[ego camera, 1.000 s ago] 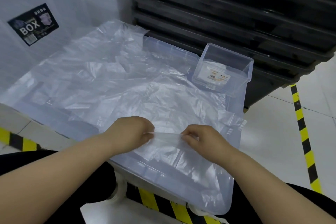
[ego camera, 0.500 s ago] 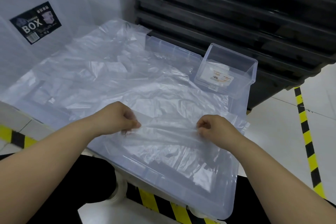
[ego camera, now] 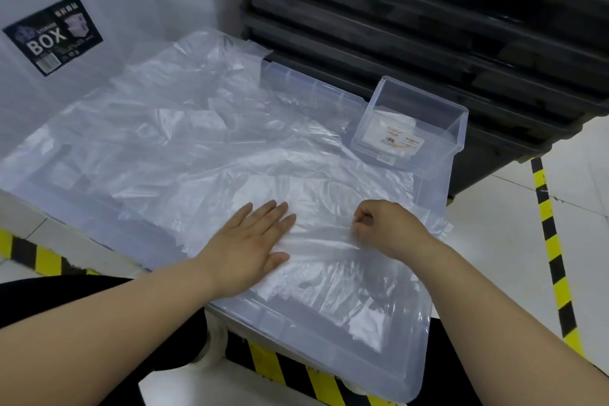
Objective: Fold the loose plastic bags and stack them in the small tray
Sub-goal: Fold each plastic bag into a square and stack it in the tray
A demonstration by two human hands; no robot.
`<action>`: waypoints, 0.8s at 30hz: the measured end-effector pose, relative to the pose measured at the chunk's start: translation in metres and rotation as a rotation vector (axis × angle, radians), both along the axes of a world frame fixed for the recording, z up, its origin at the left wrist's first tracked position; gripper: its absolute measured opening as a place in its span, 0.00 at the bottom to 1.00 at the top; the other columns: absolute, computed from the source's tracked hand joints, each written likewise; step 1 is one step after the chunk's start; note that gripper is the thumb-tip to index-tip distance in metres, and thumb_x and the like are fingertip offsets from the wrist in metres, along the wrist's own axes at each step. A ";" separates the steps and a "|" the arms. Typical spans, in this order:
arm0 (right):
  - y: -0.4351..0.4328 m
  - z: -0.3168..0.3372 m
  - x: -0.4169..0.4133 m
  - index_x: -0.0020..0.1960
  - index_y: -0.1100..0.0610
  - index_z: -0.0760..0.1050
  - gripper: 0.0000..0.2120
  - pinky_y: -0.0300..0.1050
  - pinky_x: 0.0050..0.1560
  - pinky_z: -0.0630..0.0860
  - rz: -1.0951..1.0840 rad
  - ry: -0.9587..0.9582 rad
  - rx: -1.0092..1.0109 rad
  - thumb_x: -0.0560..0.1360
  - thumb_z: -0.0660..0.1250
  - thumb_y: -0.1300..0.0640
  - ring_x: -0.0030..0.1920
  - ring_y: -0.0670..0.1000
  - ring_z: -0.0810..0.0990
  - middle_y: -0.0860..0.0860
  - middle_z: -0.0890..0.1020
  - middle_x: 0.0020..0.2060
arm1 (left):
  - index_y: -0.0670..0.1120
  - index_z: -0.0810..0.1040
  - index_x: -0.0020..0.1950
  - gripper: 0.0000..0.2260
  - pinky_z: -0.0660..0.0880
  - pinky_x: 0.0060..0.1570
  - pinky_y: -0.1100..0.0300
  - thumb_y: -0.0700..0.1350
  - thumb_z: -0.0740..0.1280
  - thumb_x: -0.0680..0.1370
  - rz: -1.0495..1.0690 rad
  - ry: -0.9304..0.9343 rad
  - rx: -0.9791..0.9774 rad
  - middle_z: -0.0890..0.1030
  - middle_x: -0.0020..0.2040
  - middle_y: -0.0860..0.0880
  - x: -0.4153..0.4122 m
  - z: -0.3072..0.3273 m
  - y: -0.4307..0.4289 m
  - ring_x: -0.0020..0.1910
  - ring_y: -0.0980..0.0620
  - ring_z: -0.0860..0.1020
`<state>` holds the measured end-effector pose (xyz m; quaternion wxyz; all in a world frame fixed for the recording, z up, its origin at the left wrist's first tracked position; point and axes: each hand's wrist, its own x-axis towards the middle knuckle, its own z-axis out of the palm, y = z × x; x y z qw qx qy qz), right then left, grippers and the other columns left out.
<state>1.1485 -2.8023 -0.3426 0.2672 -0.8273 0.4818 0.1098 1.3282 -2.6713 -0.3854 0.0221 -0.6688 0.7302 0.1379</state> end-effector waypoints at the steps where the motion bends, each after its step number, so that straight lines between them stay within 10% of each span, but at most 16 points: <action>1: -0.003 0.002 -0.001 0.46 0.53 0.73 0.03 0.40 0.44 0.67 -0.009 -0.009 0.012 0.77 0.61 0.55 0.45 0.48 0.72 0.46 0.73 0.42 | 0.49 0.44 0.73 0.44 0.28 0.64 0.65 0.68 0.19 0.65 -0.003 0.002 -0.010 0.41 0.72 0.50 0.001 -0.002 -0.001 0.73 0.50 0.44; 8: -0.032 0.008 0.014 0.53 0.54 0.75 0.06 0.40 0.42 0.73 -0.259 -0.377 0.070 0.76 0.64 0.56 0.46 0.47 0.73 0.44 0.73 0.43 | 0.54 0.25 0.63 0.44 0.16 0.52 0.67 0.69 0.13 0.49 -0.024 -0.020 0.135 0.24 0.64 0.55 0.005 -0.004 -0.004 0.60 0.58 0.21; 18: -0.050 0.014 0.058 0.61 0.53 0.72 0.15 0.39 0.52 0.68 0.076 0.014 0.170 0.75 0.65 0.50 0.50 0.47 0.71 0.45 0.72 0.49 | 0.52 0.22 0.62 0.45 0.17 0.52 0.66 0.69 0.12 0.47 -0.047 -0.010 0.155 0.23 0.63 0.54 0.007 -0.003 -0.005 0.57 0.57 0.19; 24: -0.059 0.033 0.049 0.48 0.53 0.76 0.06 0.38 0.50 0.67 0.076 0.041 0.257 0.74 0.67 0.52 0.48 0.47 0.73 0.44 0.76 0.38 | 0.52 0.22 0.61 0.45 0.17 0.52 0.66 0.69 0.12 0.46 -0.050 -0.010 0.167 0.23 0.62 0.54 0.007 -0.002 -0.006 0.56 0.56 0.18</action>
